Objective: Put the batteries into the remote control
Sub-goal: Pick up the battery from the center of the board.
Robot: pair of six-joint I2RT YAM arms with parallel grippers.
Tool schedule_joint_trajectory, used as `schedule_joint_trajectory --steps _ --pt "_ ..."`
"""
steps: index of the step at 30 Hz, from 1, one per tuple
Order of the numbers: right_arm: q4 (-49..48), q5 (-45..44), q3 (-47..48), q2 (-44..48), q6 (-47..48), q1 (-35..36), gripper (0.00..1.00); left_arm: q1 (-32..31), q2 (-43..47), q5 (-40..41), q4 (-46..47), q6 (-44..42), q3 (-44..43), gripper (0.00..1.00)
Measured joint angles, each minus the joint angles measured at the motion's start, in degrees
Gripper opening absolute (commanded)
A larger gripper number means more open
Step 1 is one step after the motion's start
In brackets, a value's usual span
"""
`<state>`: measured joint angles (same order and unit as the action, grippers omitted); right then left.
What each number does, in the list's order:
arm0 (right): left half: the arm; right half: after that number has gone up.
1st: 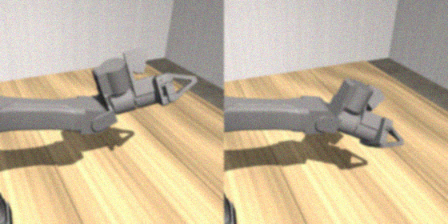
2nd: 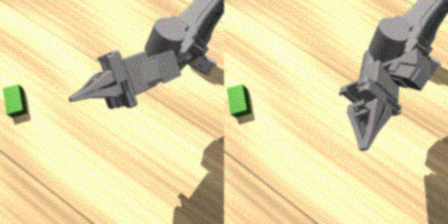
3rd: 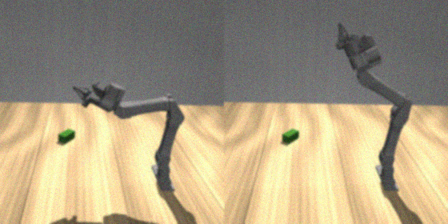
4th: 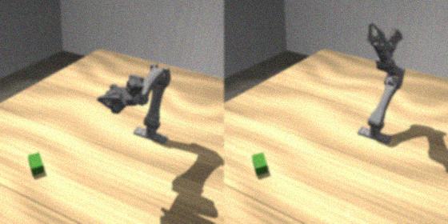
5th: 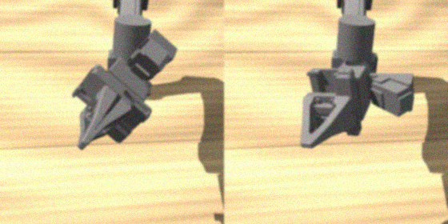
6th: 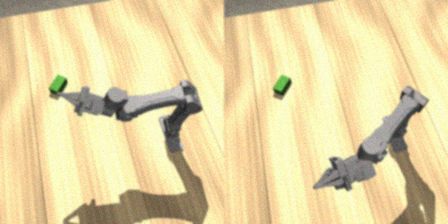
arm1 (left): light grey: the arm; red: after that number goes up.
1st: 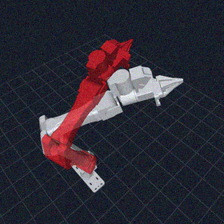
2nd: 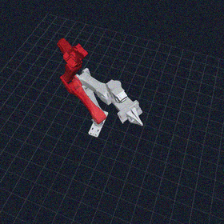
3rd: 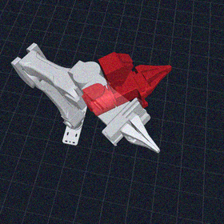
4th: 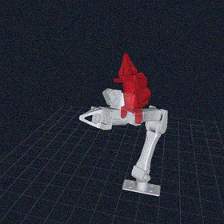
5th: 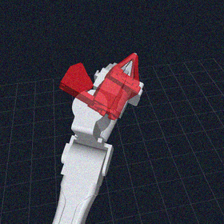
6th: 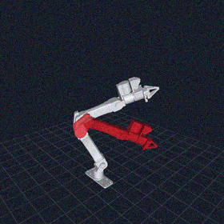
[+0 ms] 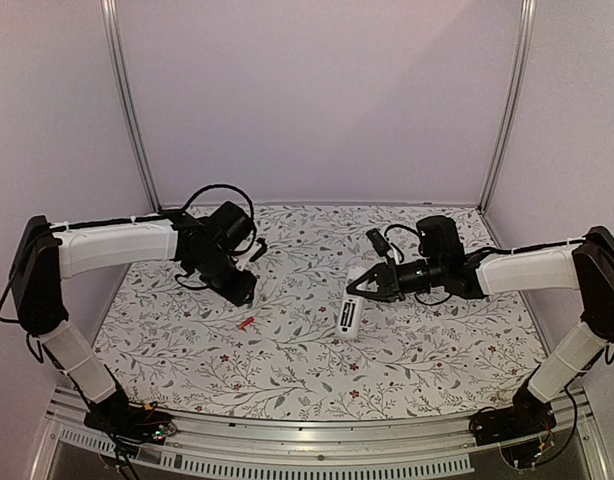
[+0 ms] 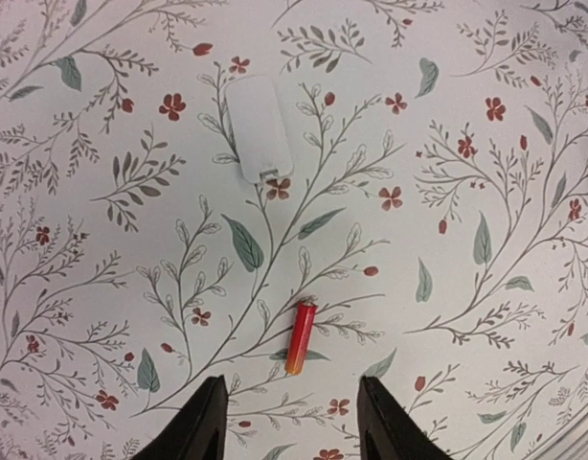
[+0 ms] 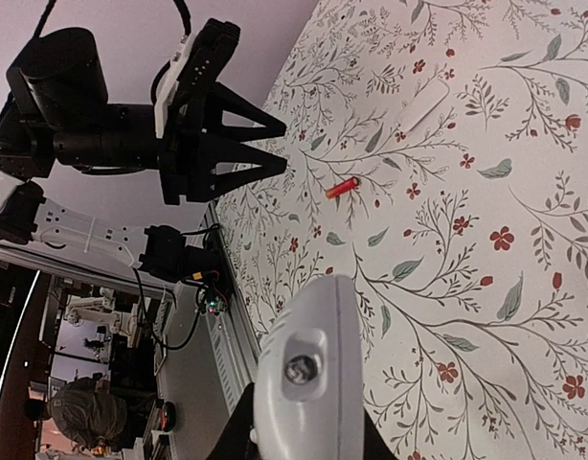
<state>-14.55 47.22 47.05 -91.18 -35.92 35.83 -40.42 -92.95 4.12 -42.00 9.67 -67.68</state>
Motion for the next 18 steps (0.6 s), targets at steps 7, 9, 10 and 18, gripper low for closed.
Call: schedule_joint_trajectory --steps 7,9,10,18 --pt "1.75 -0.31 0.0 0.15 1.53 0.0 0.0 -0.15 -7.58 0.72 -4.24 -1.16 -2.49 0.4" --pt "1.79 -0.33 -0.02 0.15 1.77 0.0 0.0 -0.35 -9.42 0.7 -4.52 -1.57 -3.23 0.4" --pt "1.95 -0.31 -0.02 0.15 1.97 0.0 0.0 -0.42 -10.32 0.68 -4.66 -1.79 -3.58 0.4" --pt "2.99 -0.31 0.0 0.15 2.49 0.0 0.0 -0.76 -14.8 0.42 -5.31 -3.67 -5.42 0.38"
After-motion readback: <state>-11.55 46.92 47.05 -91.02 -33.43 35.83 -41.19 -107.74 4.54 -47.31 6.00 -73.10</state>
